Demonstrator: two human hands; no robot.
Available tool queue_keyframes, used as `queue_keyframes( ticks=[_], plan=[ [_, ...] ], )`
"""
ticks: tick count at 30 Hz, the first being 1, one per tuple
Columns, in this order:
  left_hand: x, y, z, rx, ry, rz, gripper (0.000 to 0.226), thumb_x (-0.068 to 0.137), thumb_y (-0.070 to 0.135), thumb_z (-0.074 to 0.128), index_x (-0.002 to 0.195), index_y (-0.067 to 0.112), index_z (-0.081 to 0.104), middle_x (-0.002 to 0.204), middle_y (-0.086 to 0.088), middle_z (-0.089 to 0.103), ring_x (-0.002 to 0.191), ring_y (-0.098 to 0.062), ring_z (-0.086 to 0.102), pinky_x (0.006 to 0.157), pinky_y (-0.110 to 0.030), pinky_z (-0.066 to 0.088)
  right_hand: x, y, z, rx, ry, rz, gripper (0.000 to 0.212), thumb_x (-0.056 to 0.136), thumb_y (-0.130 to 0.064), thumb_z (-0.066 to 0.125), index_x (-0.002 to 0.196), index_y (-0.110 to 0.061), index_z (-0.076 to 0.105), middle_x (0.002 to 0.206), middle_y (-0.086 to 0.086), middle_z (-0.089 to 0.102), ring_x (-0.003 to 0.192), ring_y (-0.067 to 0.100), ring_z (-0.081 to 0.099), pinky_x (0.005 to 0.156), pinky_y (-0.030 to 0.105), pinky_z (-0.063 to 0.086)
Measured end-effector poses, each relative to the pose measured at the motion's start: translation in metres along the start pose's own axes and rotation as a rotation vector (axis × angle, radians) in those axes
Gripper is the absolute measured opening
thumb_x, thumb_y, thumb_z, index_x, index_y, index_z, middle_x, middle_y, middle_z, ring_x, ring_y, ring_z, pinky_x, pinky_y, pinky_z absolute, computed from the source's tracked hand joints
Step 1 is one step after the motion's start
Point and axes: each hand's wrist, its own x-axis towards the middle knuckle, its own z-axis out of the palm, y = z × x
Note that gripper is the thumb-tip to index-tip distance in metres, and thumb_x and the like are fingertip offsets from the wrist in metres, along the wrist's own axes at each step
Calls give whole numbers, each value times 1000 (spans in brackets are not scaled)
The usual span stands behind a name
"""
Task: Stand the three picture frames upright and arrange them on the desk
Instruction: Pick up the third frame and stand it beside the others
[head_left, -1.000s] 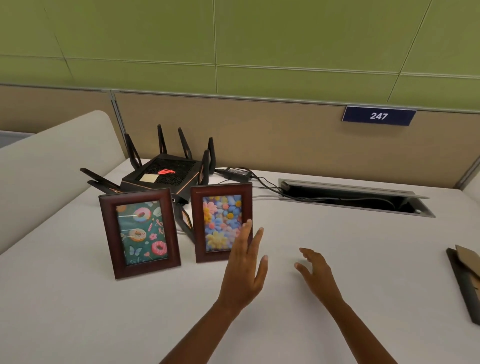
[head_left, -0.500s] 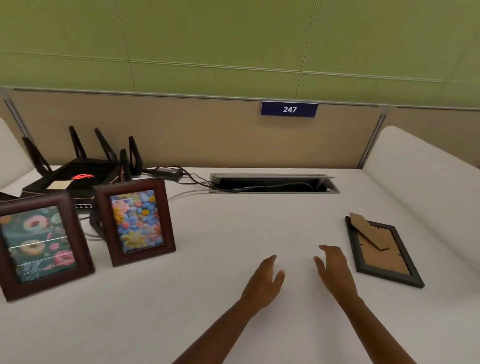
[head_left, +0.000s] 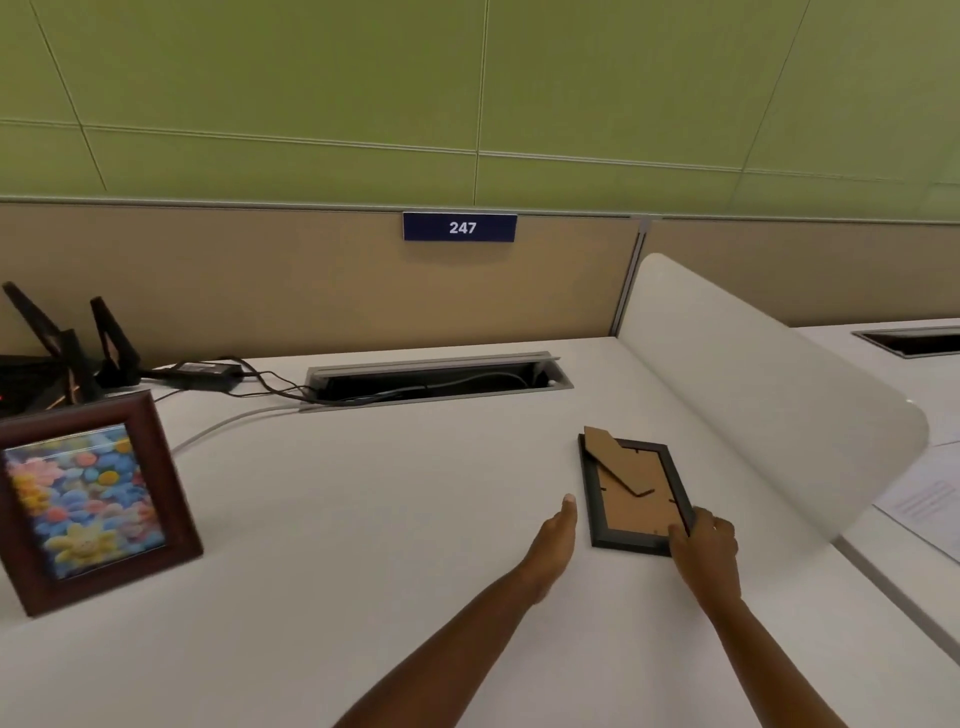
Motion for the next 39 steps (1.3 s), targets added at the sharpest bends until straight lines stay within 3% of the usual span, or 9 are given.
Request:
queue_keyframes(
  ticks=[10, 14, 17, 19, 22, 24, 31, 36, 39],
  plan=[
    [31, 21, 19, -140, -54, -39, 66, 92, 53, 8, 142, 10, 19, 153, -15, 17, 141, -29, 19, 116, -40, 17, 31, 7, -1, 91, -39, 125, 43, 92, -15, 47, 124, 12, 42, 126, 31, 52, 118, 44, 47, 101, 47, 38],
    [38, 19, 14, -209, -32, -34, 54, 95, 44, 26, 138, 11, 27, 146, -14, 32, 134, -28, 32, 111, -36, 26, 40, 5, -3, 188, -54, 201, 24, 91, -15, 49, 76, 3, 55, 73, 15, 56, 84, 35, 52, 83, 43, 43],
    [40, 14, 6, -237, -7, -45, 32, 96, 30, 38, 120, 10, 44, 127, -14, 49, 118, -26, 46, 99, -35, 38, 42, 6, -4, 305, -49, 294, 31, 87, -11, 52, 60, 3, 47, 60, 12, 45, 70, 30, 45, 69, 35, 35],
    [41, 12, 2, -287, 8, -48, 14, 95, 18, 42, 99, 9, 52, 120, -17, 52, 109, -26, 51, 95, -35, 44, 41, 4, -6, 447, -69, 361, 22, 86, -11, 56, 77, 9, 55, 71, 15, 51, 77, 33, 48, 71, 37, 38],
    [39, 9, -5, -330, 59, -16, 24, 94, 6, 42, 114, -5, 50, 110, -17, 51, 94, -21, 54, 73, -23, 53, 37, -3, -11, 750, -188, 413, 24, 85, -5, 59, 103, 10, 53, 93, 19, 54, 84, 33, 54, 71, 36, 48],
    [34, 12, -10, -406, 88, 8, 26, 93, 5, 43, 115, -7, 49, 102, -15, 52, 81, -16, 55, 59, -18, 52, 33, -11, -16, 872, -260, 392, 23, 85, -1, 57, 104, 11, 52, 85, 18, 55, 73, 26, 55, 65, 30, 48],
    [1, 31, -47, -705, 124, 45, 8, 89, 1, 47, 94, -2, 52, 85, -14, 55, 76, -19, 55, 54, -17, 53, 12, -45, -28, 1028, -435, 201, 16, 91, -2, 44, 100, 6, 55, 92, 19, 60, 79, 23, 59, 50, 16, 57],
    [-38, 46, -96, -746, 150, 61, 7, 86, -3, 48, 83, 0, 53, 87, -17, 53, 77, -22, 54, 67, -28, 51, -11, -67, -15, 797, -429, -63, 31, 93, 3, 37, 118, 2, 55, 118, 22, 55, 103, 34, 58, 91, 39, 49],
    [-63, 50, -122, -730, 187, 51, 5, 87, -1, 49, 84, -1, 53, 88, -18, 51, 76, -23, 55, 75, -33, 49, -30, -83, 3, 643, -399, -272, 40, 89, 5, 46, 128, -2, 46, 130, 22, 51, 115, 35, 51, 98, 42, 42]
  ],
)
